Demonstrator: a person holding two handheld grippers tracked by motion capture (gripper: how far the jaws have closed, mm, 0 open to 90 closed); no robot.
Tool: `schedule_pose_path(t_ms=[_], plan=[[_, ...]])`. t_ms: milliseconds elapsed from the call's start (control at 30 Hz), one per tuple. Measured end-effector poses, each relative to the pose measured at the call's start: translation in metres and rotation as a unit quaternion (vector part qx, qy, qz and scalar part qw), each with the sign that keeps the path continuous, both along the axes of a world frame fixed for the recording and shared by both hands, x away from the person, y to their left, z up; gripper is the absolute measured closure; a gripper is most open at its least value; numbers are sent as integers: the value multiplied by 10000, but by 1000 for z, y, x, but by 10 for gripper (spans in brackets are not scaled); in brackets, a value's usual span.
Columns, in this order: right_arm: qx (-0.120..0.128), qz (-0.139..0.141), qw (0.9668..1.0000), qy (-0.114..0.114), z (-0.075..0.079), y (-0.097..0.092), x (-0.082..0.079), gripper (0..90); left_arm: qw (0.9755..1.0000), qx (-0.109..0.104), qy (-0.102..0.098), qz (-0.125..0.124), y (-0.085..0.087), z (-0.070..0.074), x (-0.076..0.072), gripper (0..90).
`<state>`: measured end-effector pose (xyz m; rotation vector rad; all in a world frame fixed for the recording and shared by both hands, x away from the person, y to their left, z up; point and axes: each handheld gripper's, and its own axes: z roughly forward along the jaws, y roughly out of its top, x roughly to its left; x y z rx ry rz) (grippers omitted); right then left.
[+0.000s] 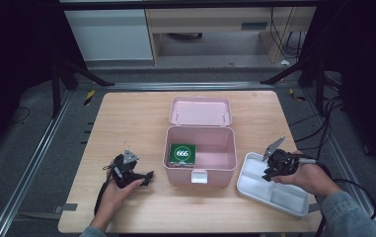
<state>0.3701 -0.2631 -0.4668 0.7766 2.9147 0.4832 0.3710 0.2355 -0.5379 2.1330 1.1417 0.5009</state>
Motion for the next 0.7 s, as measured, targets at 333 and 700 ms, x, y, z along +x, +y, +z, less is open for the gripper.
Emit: schedule_pose_path(t_ms=[333,700], plan=[[-213,67,9997,125,-12,-2,4,766,10000,0,0,0,0,0,0,0],[-364,173,9988,293,-23,-2,6,821,10000,0,-1,1,0,0,0,0]])
